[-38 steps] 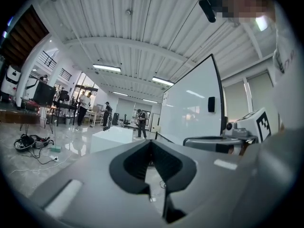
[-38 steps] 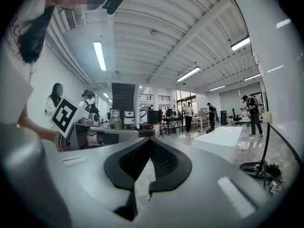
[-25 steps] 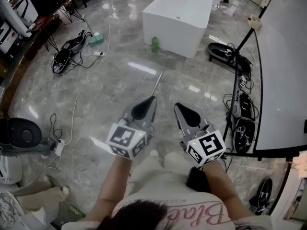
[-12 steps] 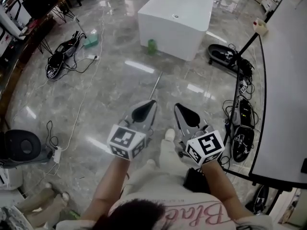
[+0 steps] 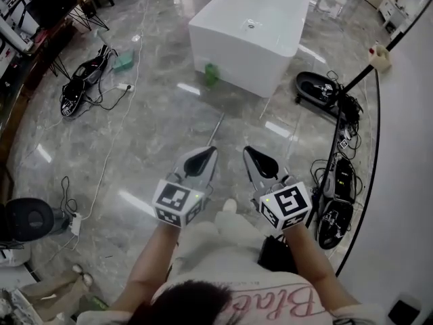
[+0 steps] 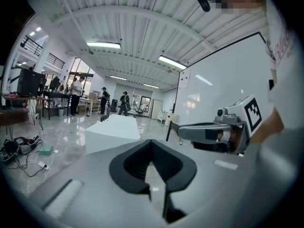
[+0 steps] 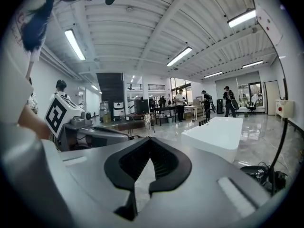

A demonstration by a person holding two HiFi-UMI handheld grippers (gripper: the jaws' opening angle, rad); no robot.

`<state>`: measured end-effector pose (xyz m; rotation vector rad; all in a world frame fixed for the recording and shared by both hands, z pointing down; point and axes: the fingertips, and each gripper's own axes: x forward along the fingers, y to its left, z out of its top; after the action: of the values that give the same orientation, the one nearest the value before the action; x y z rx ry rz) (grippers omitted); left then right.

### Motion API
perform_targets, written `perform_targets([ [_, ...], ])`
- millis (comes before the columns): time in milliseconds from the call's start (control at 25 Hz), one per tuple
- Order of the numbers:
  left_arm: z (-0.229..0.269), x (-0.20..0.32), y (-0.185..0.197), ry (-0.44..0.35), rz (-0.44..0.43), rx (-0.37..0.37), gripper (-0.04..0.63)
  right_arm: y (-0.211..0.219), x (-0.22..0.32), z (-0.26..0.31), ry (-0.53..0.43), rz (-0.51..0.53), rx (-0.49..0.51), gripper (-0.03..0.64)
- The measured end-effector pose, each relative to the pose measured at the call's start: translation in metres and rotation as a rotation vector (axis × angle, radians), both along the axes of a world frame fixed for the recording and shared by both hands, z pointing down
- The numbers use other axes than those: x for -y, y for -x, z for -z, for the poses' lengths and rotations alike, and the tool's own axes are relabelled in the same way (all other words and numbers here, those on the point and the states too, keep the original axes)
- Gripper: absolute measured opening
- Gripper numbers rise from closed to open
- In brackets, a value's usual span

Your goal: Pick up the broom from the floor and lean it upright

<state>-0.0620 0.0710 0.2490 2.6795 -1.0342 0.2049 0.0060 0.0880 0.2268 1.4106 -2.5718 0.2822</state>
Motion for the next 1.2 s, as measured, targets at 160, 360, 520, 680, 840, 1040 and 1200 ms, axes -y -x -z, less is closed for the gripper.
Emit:
perform_targets([
  [160,-0.009,0.023,-0.017,0.010,0.017,0.013,0.000,-0.018,0.023,-0.010,0.019,0.008,0.006,0.002],
  [360,-0.027,0.047,-0.027,0.055,0.018,0.041,0.000,-0.024,0.049,-0.027,0.048,0.023,0.015,0.002],
  [520,-0.037,0.073,-0.035,0.066,0.000,0.062,0.000,-0.023,0.076,-0.042,0.068,0.047,-0.009,0.002],
  [680,-0.053,0.111,-0.037,0.089,0.000,0.081,0.000,-0.030,0.110,-0.054,0.099,0.020,-0.007,0.002],
  [840,-0.071,0.150,-0.038,0.115,-0.022,0.106,0.000,-0.029,0.146,-0.072,0.139,0.015,-0.001,0.002],
  [1040,-0.103,0.186,-0.048,0.158,-0.090,0.116,0.000,-0.027,0.182,-0.110,0.195,0.012,-0.025,0.002],
  [1200,-0.145,0.212,-0.044,0.235,-0.081,0.148,0.000,-0.030,0.210,-0.140,0.248,-0.041,0.006,0.002],
])
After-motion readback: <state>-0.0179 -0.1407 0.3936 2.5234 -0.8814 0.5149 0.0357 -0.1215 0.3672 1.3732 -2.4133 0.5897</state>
